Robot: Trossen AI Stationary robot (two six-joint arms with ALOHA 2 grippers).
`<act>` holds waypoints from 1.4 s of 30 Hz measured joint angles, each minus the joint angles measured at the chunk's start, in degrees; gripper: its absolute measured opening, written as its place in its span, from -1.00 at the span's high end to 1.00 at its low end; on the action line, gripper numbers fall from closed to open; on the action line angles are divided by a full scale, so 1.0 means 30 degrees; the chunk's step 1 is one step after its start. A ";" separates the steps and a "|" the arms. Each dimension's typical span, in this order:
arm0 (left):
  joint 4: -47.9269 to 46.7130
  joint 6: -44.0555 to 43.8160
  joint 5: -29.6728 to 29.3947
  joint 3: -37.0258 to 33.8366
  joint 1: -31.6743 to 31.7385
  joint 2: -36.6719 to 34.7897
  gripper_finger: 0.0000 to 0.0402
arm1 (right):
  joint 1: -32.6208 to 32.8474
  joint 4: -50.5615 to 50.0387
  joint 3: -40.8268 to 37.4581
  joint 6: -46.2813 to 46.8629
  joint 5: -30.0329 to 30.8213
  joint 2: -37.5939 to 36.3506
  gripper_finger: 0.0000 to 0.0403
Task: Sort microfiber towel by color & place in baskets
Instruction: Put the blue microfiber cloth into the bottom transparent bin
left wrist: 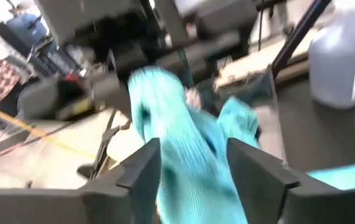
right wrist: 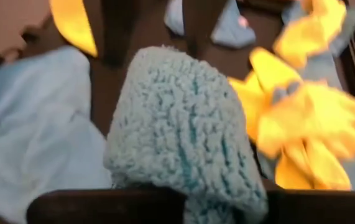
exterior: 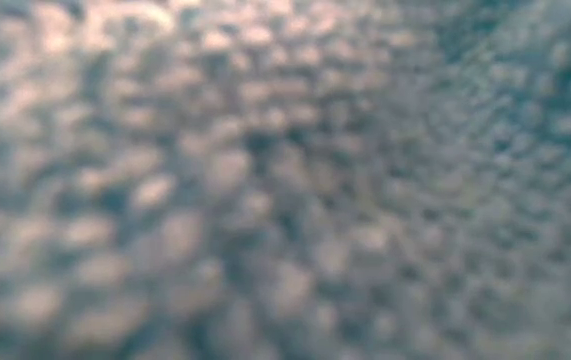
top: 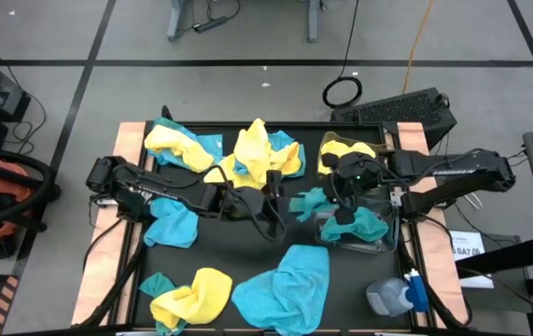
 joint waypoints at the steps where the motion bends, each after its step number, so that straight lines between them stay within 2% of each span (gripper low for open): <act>1: -0.0368 -0.0018 -0.0362 0.0000 -0.0101 0.0005 -0.04 | 0.0000 -0.0566 0.0000 0.0149 0.0214 -0.0239 0.93; 5: -0.1707 -0.0858 -0.1482 0.0000 -0.0384 0.0000 -0.17 | 0.0000 -0.3162 0.0000 0.1073 0.1379 -0.1180 0.97; 11: -0.4162 -0.2441 -0.1815 0.0000 -0.0597 0.0007 -0.19 | -0.0036 -0.7790 0.0009 0.3670 0.3396 -0.2101 0.98; 16: -0.6527 -0.4450 -0.1846 0.0000 -0.0613 0.0007 -0.19 | -0.0036 -1.0108 -0.0377 0.5649 0.3533 -0.2081 0.98; 21: -0.8167 -0.5980 -0.1681 0.0000 -0.0740 0.0015 -0.20 | -0.0036 -0.9495 -0.2331 0.6628 0.3509 -0.2030 0.98; 31: -0.8874 -0.6543 -0.1336 0.0000 -0.1646 0.0015 -0.20 | -0.0036 -0.4720 -0.6858 0.8254 0.3343 -0.1462 0.97; 42: -0.8806 -0.7038 -0.1285 0.0000 -0.1901 0.0015 -0.20 | -0.0036 -0.1414 -0.8764 0.8689 0.3225 0.1434 0.97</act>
